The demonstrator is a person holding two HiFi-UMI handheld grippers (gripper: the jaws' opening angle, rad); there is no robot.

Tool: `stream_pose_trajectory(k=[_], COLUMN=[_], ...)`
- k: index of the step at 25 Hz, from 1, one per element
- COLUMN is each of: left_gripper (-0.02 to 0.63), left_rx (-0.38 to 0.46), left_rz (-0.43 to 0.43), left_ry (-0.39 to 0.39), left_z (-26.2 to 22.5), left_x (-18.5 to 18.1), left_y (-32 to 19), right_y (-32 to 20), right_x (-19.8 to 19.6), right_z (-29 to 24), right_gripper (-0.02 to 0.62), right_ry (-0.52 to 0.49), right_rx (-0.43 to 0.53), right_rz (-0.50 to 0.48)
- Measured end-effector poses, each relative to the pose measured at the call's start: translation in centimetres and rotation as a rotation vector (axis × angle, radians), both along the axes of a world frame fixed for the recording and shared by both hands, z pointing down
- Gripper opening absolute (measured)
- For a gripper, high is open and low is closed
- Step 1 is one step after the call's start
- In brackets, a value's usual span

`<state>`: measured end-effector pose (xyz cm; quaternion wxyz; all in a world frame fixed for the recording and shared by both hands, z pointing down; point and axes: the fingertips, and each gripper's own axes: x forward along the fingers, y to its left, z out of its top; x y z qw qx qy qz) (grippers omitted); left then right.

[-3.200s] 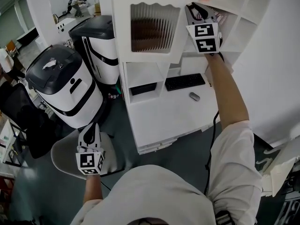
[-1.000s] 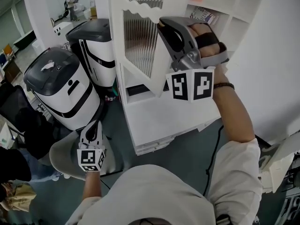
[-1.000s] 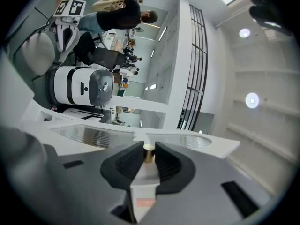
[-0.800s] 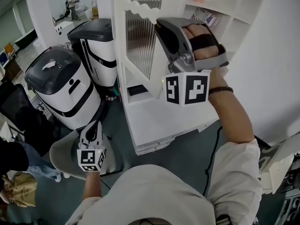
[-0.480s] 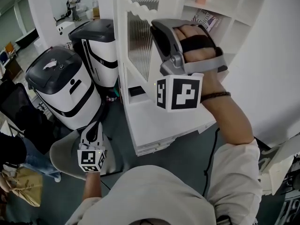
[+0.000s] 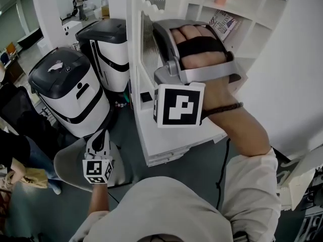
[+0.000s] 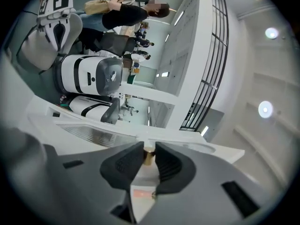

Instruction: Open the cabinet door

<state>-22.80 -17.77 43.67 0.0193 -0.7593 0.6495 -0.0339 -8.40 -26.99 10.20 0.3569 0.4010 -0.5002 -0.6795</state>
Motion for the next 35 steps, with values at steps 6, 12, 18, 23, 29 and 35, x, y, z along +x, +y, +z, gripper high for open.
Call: stream_pose_trajectory(k=[6, 12, 18, 23, 29, 35], left_gripper=[-0.002, -0.002, -0.002, -0.002, -0.002, -0.002], left_rx=[-0.003, -0.010, -0.013, -0.016, -0.015, -0.015], left_rz=[-0.014, -0.031, -0.035, -0.039, -0.034, -0.028], left_ry=[0.008, 0.013, 0.011, 0.007, 0.001, 0.003], left_z=[0.2, 0.5, 0.5, 0.5, 0.3, 0.3], left_x=[-1.0, -2.3, -2.4, -2.3, -1.7, -1.2], left_y=[0.4, 0.6, 0.7, 0.7, 0.7, 0.6], right_y=[0.8, 1.6, 2.2, 2.4, 2.8, 3.4], right_x=[-1.9, -3.3, -4.1, -4.0, -3.9, -3.5], right_z=[0.2, 0.2, 0.5, 0.6, 0.6, -0.4], right_gripper=[0.081, 0.086, 0.086, 0.084, 0.081, 0.164], right_ry=[0.025, 0.024, 0.026, 0.004, -0.001, -0.030], right_rx=[0.002, 0.014, 0.017, 0.013, 0.013, -0.003], right_rz=[-0.018, -0.068, -0.120, -0.177, -0.210, -0.226])
